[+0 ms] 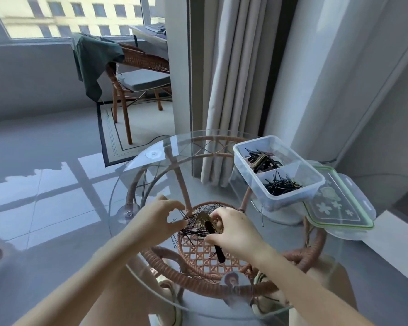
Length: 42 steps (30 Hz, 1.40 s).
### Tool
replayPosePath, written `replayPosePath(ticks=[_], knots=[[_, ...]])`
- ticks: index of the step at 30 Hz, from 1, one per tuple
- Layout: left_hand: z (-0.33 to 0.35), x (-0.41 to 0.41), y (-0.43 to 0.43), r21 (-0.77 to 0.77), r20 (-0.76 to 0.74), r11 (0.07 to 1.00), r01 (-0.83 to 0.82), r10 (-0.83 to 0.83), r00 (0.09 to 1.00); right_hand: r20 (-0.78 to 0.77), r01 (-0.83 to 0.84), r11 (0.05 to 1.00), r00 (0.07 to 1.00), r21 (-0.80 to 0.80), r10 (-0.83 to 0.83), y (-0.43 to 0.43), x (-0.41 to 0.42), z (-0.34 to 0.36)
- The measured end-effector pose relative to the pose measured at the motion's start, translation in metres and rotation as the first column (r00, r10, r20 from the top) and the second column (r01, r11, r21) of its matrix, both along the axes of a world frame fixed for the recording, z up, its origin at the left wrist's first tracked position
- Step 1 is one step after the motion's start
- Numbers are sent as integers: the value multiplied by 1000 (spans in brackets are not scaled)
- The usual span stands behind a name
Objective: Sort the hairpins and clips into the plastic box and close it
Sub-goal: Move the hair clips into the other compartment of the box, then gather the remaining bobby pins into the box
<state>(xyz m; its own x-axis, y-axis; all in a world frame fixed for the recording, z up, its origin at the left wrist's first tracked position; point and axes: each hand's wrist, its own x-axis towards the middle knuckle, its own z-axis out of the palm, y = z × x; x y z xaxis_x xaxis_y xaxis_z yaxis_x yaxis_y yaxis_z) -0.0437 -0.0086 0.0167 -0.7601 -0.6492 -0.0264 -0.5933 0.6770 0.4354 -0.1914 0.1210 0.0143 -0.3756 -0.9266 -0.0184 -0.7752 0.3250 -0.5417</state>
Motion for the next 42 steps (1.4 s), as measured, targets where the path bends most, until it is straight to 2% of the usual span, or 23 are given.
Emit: replayPosePath(ticks=[3,5,9,14,16,20,22,25,29,32,34,37,39,42], knots=[[-18,5,4,-52,-62,994,-96,93,994,82,42,999,996,-27,-39,3,-1,1],[-30,4,12,-98,-44,987,-126,122,992,119,66,997,991,-36,-62,6,-1,1],[-46,-6,26,-120,-54,988,-98,92,994,263,122,990,960,-68,-100,11,-3,8],[-43,-30,34,-40,-92,999,-30,26,995,534,210,959,842,-189,-79,19,-21,35],[-42,-42,44,-44,-93,998,54,-58,994,509,278,926,853,-255,-116,20,-39,48],[-37,-71,55,-13,-68,980,196,-197,978,260,397,832,913,-388,-315,0,-93,71],[-34,-86,59,-19,-31,964,267,-267,963,112,418,833,907,-361,-407,-18,-118,78],[-31,-106,65,-77,65,934,350,-345,936,-47,471,852,869,-227,-493,-38,-145,80],[-28,-118,66,-111,107,916,385,-374,921,-37,469,876,879,-109,-475,-53,-156,78],[-27,-113,58,-68,2,927,370,-371,929,-126,462,874,868,-149,-480,-50,-149,80],[-27,-103,50,-41,-58,924,379,-381,923,-180,404,875,871,-267,-458,-38,-135,84],[-26,-83,39,-6,-104,910,415,-413,905,-88,247,895,950,-371,-299,-12,-104,81],[-22,-70,36,39,-159,906,422,-411,897,34,150,931,988,-332,-147,9,-81,70],[-16,-53,34,112,-269,929,352,-313,911,140,-14,984,989,-176,39,43,-54,47]])
